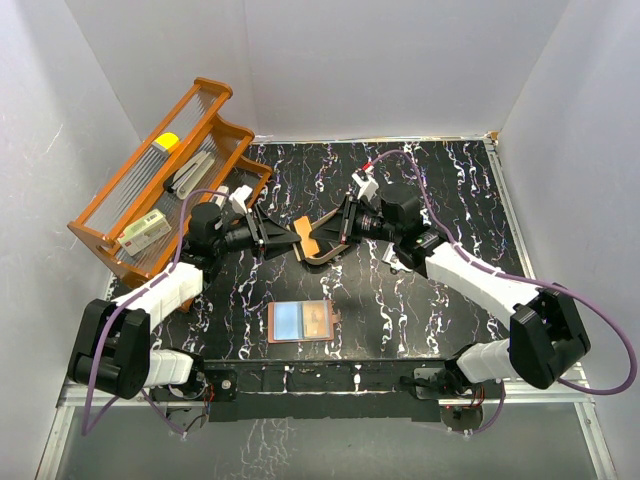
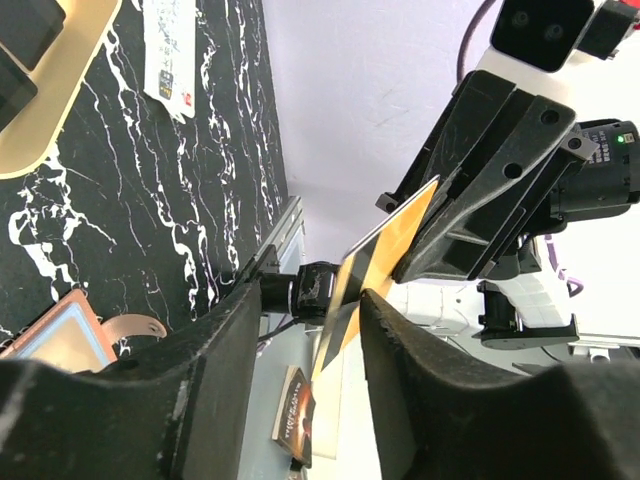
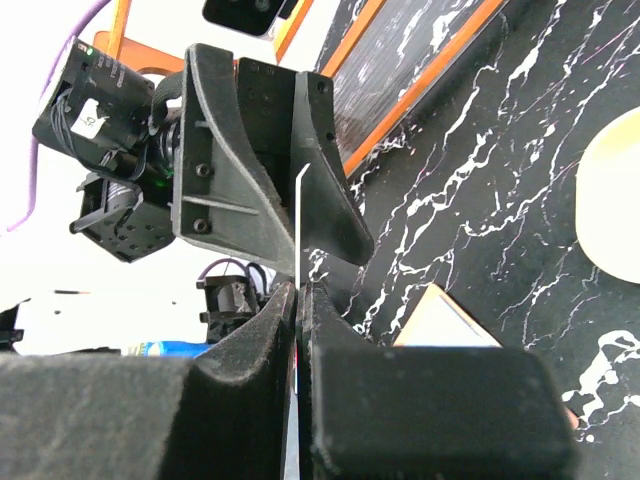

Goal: Put the credit cards into the card holder
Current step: Insert the credit card into the card holder.

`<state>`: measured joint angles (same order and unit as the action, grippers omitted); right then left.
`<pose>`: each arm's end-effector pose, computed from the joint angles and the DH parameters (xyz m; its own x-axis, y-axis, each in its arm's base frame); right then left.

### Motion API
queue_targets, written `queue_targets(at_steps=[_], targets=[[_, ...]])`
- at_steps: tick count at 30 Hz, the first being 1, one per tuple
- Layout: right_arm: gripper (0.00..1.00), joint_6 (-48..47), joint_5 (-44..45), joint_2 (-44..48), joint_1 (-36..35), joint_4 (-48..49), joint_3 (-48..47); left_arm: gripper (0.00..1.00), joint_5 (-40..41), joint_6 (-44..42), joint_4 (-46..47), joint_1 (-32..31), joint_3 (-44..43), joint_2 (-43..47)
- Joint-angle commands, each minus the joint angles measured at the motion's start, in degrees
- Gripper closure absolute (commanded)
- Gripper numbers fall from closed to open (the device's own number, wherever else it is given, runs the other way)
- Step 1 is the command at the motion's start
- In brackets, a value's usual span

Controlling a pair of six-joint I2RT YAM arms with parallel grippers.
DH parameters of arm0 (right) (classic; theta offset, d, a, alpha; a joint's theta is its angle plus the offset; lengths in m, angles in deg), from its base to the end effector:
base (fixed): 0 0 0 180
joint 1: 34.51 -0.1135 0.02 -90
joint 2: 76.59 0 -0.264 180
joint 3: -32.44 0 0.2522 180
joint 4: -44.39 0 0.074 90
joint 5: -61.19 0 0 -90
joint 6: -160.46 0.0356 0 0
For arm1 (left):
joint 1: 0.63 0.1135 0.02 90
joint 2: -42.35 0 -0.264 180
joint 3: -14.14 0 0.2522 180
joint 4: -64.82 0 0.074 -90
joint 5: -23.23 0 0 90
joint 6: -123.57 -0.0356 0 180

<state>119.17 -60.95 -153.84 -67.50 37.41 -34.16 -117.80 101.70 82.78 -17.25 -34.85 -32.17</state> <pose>0.2487 0.1840 0.2928 -0.8336 0.2174 -0.5078 -0.3940 0.4104 0.8224 0.2534 -0.1045 0.2465 -0.8993 -0.3407 -0.2742 0.2250 0.1773 -0.9581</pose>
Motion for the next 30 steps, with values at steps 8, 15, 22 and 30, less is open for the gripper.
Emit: queue_targets(at_steps=[8,15,22,30], targets=[[1.0,5.8,-4.55,1.41,-0.38,10.34,2.99,0.77,-1.92,1.61,4.21,-0.04,0.31,0.52],[0.94,7.53,-6.7,1.93,-0.33,12.89,4.76,0.88,-0.8,-5.0,-3.92,-0.07,-0.01,0.96],[0.94,7.89,-7.3,2.56,-0.3,13.14,5.68,0.92,-1.97,-4.95,-3.03,0.0,0.09,0.67],[0.97,7.72,-6.56,4.07,-0.25,12.88,6.34,0.92,-2.8,-5.64,-4.58,0.01,0.09,1.25]])
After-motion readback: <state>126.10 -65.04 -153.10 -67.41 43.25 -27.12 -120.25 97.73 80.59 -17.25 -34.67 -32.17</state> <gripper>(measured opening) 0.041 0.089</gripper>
